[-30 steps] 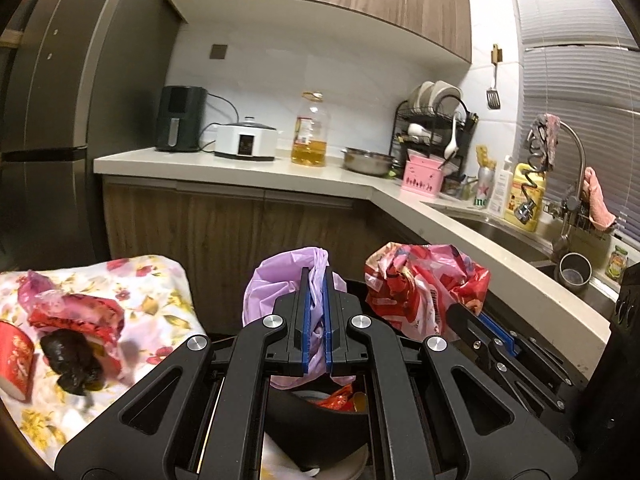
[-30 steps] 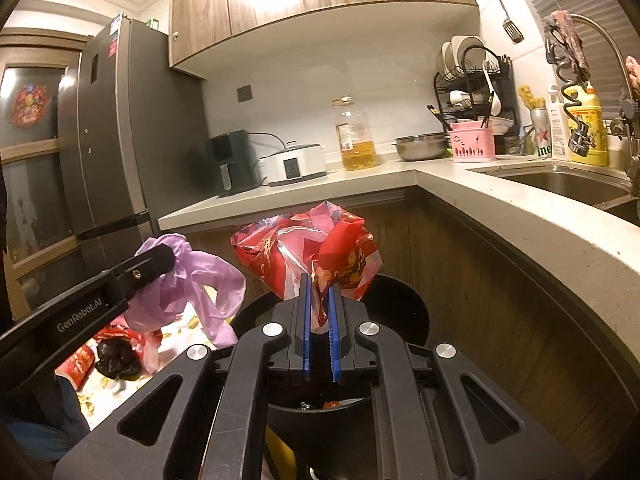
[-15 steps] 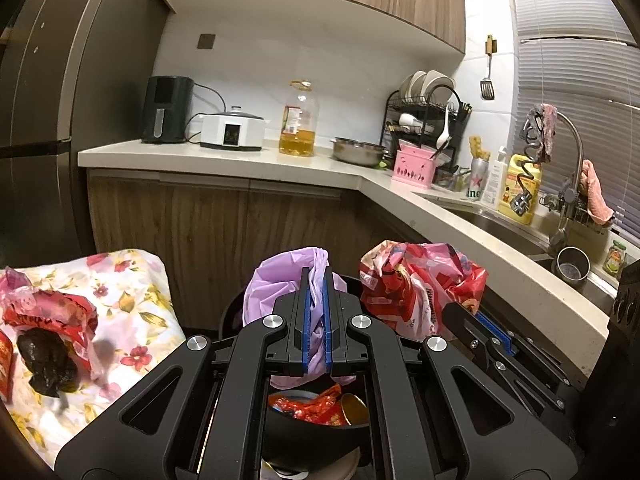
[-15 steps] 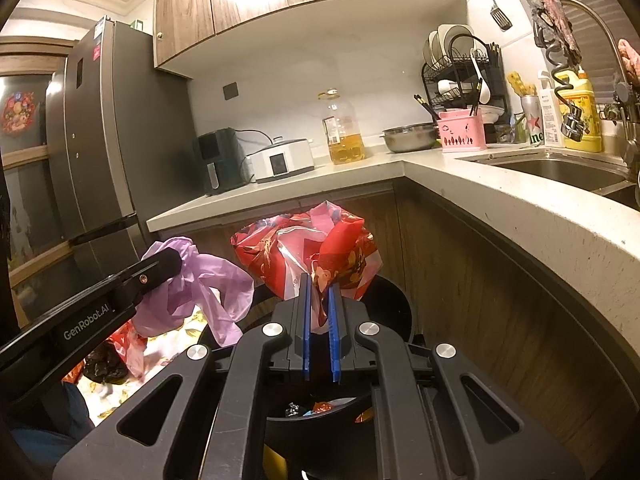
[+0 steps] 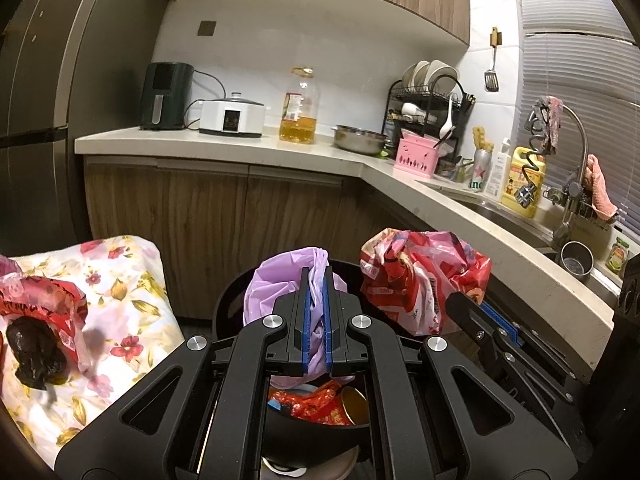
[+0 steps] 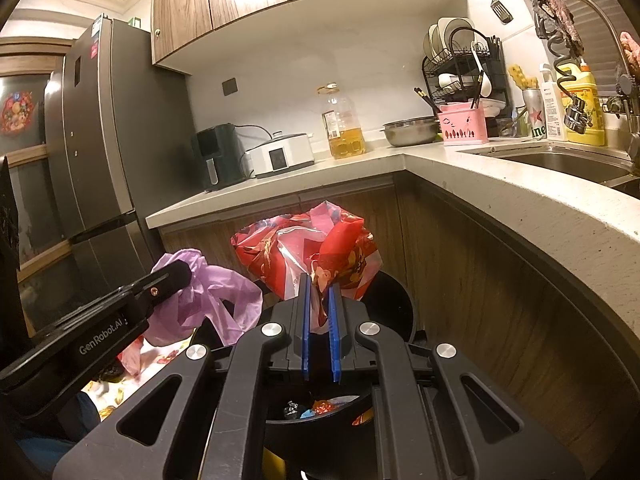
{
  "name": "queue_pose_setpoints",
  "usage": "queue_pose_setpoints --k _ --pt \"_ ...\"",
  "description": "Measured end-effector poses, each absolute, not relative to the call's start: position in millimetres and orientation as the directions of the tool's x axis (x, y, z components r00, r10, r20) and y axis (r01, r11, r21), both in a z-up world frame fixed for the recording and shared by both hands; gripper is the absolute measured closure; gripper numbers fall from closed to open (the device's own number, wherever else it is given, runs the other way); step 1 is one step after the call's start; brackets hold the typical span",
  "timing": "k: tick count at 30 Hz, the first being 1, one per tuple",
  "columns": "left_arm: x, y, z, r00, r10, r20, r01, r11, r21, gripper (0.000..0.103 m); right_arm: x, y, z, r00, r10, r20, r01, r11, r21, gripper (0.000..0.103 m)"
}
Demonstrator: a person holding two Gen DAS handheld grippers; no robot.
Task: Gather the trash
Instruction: 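Carry the lilac bag and red wrapper in both grippers over the bin, then open both grippers to drop the lilac bag and red wrapper into the bin, then move both open grippers back toward the red paper cup on the table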
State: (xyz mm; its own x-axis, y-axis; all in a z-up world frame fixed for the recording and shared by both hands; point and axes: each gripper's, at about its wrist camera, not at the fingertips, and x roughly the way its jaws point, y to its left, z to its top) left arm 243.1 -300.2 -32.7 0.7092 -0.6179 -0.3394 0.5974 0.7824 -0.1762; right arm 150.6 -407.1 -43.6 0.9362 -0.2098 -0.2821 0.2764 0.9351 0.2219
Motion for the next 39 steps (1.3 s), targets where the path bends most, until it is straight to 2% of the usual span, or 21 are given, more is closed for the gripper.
queue_pose_setpoints --k 11,14,15,16,18,20,25,29,39 --pt "250 -306 -44 0.690 -0.619 -0.376 0.601 0.779 -0.178 0.097 155 -412 -48 0.929 -0.210 -0.306 0.284 0.933 0.223 0.086" --pt "251 -305 -46 0.695 -0.608 -0.384 0.592 0.787 -0.175 0.085 154 -413 -48 0.928 -0.215 -0.305 0.290 0.930 0.225 0.079" --pt "251 -303 -47 0.696 -0.607 -0.384 0.589 0.788 -0.177 0.074 153 -414 -48 0.927 -0.217 -0.305 0.291 0.930 0.225 0.077" --pt "251 -301 -48 0.697 -0.606 -0.383 0.586 0.790 -0.182 0.057 153 -414 -48 0.927 -0.219 -0.305 0.293 0.929 0.225 0.076" --pt "250 -297 -49 0.701 -0.607 -0.375 0.580 0.791 -0.195 0.044 152 -413 -48 0.927 -0.222 -0.303 0.296 0.928 0.226 0.068" --pt "248 -295 -49 0.705 -0.601 -0.375 0.577 0.795 -0.189 0.042 150 -412 -49 0.927 -0.222 -0.301 0.296 0.928 0.228 0.060" --pt "241 -282 -51 0.743 -0.551 -0.380 0.537 0.830 -0.153 0.028 146 -408 -48 0.928 -0.224 -0.296 0.295 0.929 0.223 0.048" --pt "235 -264 -51 0.764 -0.519 -0.384 0.496 0.853 -0.164 0.023 142 -403 -46 0.932 -0.215 -0.292 0.285 0.932 0.223 0.038" --pt "211 -209 -46 0.824 -0.449 -0.346 0.409 0.893 -0.187 0.012 130 -379 -40 0.947 -0.174 -0.271 0.237 0.947 0.218 0.022"
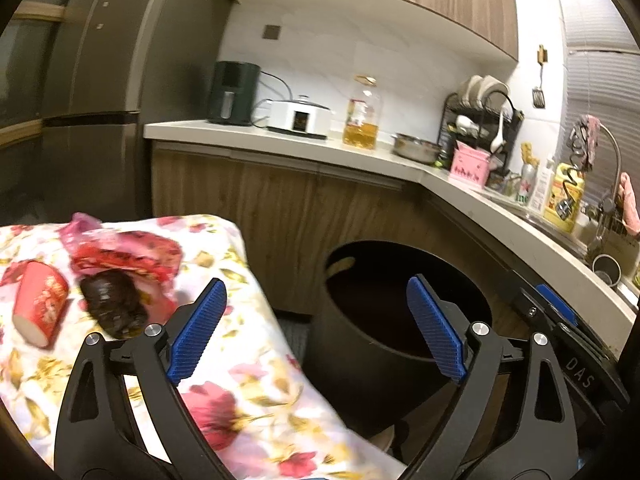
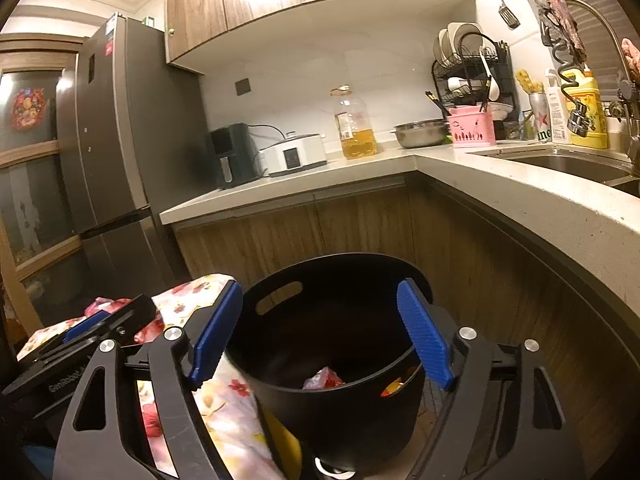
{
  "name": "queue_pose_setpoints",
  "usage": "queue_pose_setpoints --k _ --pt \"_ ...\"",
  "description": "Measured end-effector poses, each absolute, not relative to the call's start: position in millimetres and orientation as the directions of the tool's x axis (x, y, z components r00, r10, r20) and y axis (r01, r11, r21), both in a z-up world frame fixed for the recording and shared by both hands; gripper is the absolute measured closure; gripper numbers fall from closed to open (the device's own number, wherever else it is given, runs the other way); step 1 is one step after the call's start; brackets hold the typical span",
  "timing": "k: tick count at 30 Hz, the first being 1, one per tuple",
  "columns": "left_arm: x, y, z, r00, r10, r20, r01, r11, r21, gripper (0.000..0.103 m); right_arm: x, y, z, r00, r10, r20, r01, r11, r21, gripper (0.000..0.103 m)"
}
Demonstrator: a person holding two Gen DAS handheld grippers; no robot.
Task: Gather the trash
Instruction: 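Move both open grippers back toward the red paper cup on the table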
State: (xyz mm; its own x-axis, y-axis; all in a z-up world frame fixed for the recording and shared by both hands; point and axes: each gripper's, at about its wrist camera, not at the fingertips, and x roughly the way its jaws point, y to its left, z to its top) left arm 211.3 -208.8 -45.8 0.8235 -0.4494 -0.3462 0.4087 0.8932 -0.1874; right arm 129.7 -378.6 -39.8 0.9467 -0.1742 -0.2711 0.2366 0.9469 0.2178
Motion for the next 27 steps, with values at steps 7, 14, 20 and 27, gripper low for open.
queue_pose_setpoints --k 7,14,20,27 --pt "201 -165 -47 0.861 -0.379 -0.340 0.331 0.924 -0.194 0.009 125 -352 -36 0.957 -0.139 -0.255 0.195 0.958 0.209 0.019" --pt "196 -118 -53 0.887 -0.303 -0.348 0.248 0.949 -0.194 0.009 125 -320 -33 0.965 -0.095 -0.243 0.144 0.970 0.195 0.019" --pt "197 -74 -58 0.907 -0.223 -0.357 0.161 0.967 -0.196 0.009 133 -292 -33 0.968 -0.047 -0.245 0.095 0.978 0.188 0.019" --pt "205 -29 -69 0.917 -0.143 -0.372 0.069 0.976 -0.204 0.009 145 -260 -35 0.969 0.004 -0.247 0.038 0.985 0.166 0.019"
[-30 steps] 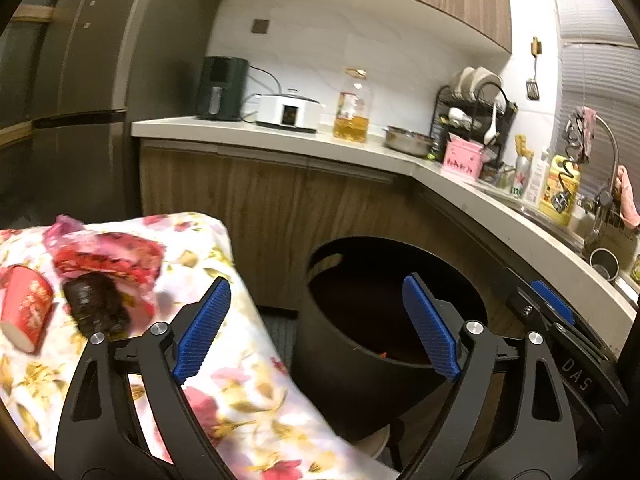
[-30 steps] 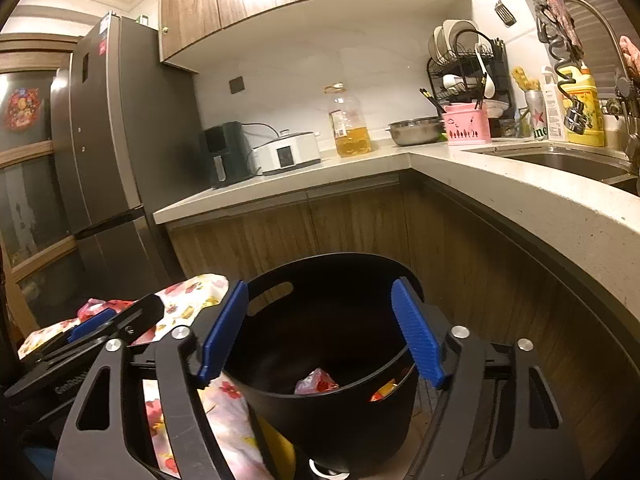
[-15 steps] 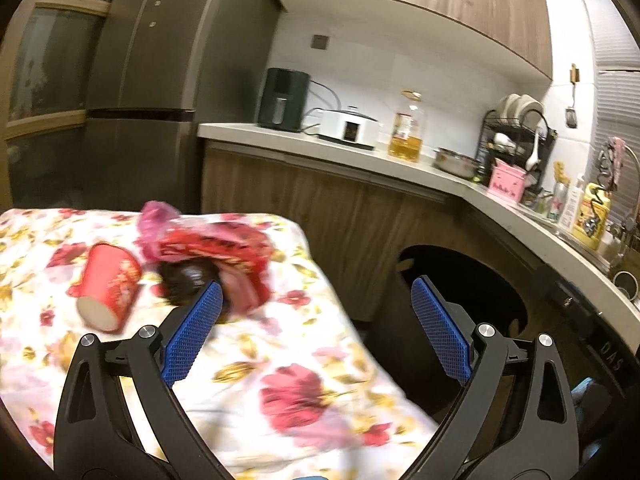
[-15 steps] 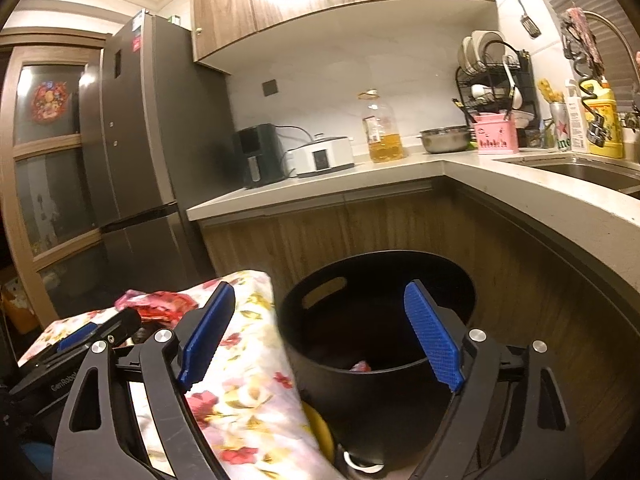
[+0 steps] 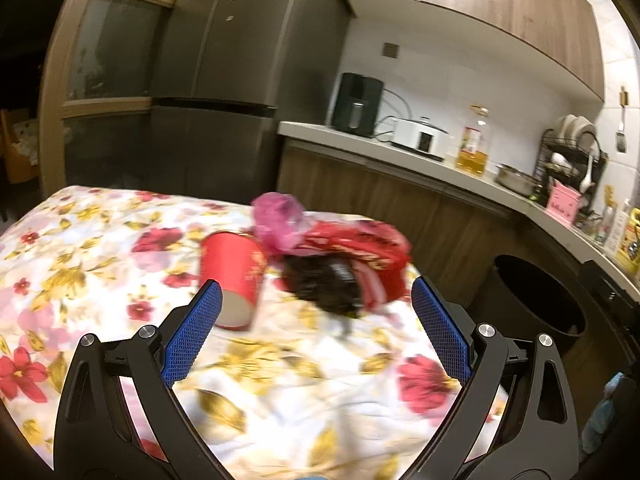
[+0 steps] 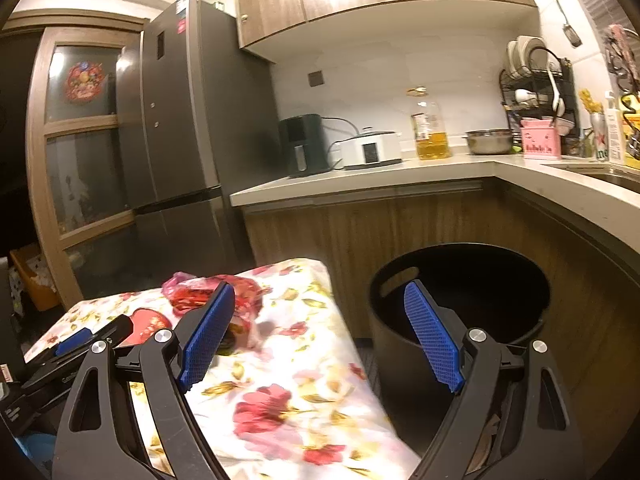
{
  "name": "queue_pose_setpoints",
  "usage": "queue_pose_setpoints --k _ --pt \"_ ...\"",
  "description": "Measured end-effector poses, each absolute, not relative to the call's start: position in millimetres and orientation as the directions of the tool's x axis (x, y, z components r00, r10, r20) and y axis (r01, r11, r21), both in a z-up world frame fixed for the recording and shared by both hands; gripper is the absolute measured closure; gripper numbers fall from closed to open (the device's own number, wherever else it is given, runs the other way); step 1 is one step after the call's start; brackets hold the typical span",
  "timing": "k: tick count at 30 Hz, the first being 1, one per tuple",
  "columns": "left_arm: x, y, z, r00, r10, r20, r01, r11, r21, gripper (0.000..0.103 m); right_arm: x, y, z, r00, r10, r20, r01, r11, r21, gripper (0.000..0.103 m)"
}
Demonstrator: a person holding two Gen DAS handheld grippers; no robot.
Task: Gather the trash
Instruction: 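Move both open grippers back toward the red paper cup on the table, then grasp the red paper cup with the left gripper while the right gripper grasps the red wrapper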
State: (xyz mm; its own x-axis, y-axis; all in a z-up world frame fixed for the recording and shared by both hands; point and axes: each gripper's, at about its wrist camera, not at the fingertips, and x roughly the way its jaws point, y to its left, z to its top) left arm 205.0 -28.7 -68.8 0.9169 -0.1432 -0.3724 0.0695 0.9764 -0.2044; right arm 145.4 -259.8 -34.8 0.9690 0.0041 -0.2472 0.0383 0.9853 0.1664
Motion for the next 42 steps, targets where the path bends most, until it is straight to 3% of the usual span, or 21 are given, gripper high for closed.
queue_pose_setpoints --k 13,27,35,42 --pt "251 17 -95 0.897 -0.074 -0.435 -0.031 0.973 -0.229 0.009 178 -222 -39 0.965 0.068 -0.254 -0.030 0.988 0.153 0.019" --pt "289 26 -117 0.863 -0.112 -0.492 -0.023 0.965 -0.261 0.009 225 -188 -51 0.949 0.116 -0.294 -0.084 0.989 0.118 0.019" --pt "299 30 -127 0.837 -0.166 -0.522 -0.001 0.953 -0.304 0.024 246 -170 -56 0.940 0.139 -0.311 -0.114 0.989 0.096 0.019" --pt "299 32 -131 0.829 -0.195 -0.524 0.016 0.945 -0.327 0.043 261 -157 -59 0.931 0.161 -0.329 -0.148 0.987 0.065 0.022"
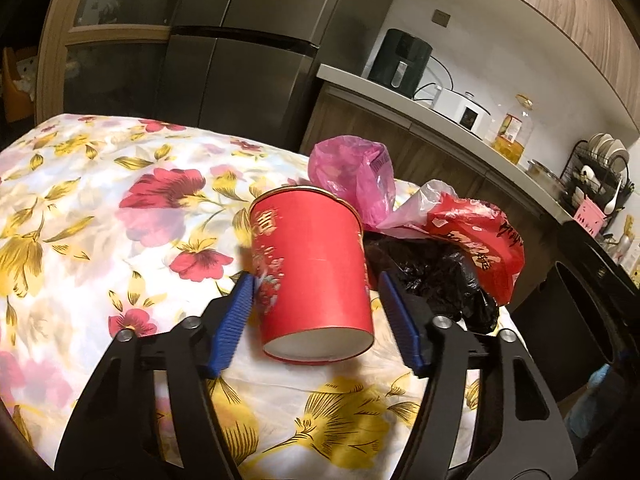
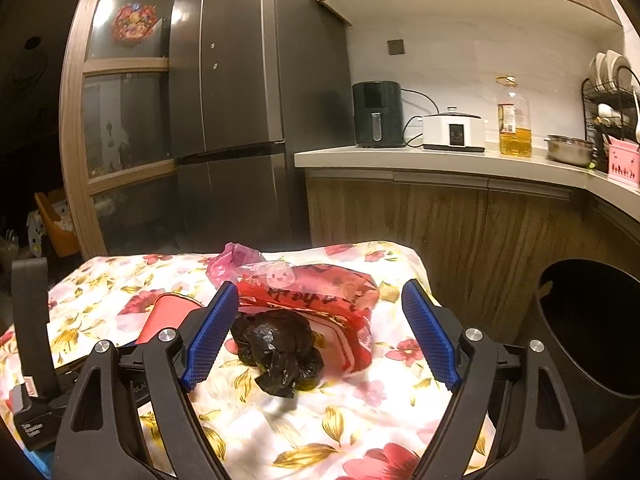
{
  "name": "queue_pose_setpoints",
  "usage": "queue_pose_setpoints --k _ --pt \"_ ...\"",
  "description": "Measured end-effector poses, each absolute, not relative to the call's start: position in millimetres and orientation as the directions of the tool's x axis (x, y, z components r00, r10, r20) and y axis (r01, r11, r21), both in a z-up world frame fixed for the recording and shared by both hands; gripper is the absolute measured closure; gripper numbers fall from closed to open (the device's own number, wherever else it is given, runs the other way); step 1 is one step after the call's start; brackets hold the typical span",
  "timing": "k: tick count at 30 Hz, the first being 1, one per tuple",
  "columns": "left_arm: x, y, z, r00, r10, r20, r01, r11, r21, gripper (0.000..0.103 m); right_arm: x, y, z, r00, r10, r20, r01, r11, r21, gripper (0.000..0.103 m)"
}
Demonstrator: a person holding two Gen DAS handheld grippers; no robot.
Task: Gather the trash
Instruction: 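Grasp the red paper cup with the left gripper while the right gripper grasps the red wrapper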
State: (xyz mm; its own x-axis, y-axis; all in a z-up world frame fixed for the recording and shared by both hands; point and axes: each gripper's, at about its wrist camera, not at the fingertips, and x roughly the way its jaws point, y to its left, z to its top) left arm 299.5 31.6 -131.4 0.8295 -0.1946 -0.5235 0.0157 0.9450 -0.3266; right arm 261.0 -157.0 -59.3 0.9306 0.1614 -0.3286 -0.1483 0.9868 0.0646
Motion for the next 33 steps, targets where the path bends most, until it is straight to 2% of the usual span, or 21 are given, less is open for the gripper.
queue_pose_setpoints --k 19,22,28,30,33 --pt "281 42 -122 0.857 -0.214 -0.468 0.038 0.933 -0.359 0.046 300 -132 -74 0.892 0.201 -0.405 -0.235 0.971 -0.037 0.032" --pt "278 43 -120 0.861 -0.215 -0.460 0.041 0.932 -0.360 0.046 305 -127 -81 0.874 0.216 -0.436 -0.262 0.964 -0.049 0.040" --pt "277 43 -119 0.863 -0.218 -0.455 0.046 0.932 -0.360 0.046 306 -121 -89 0.857 0.231 -0.461 -0.295 0.953 -0.069 0.070" --pt "275 43 -119 0.863 -0.219 -0.455 0.048 0.932 -0.359 0.046 305 -121 -90 0.850 0.245 -0.466 -0.308 0.949 -0.063 0.085" --pt "274 43 -119 0.864 -0.220 -0.454 0.048 0.931 -0.361 0.046 302 -122 -91 0.848 0.260 -0.462 -0.321 0.945 -0.057 0.097"
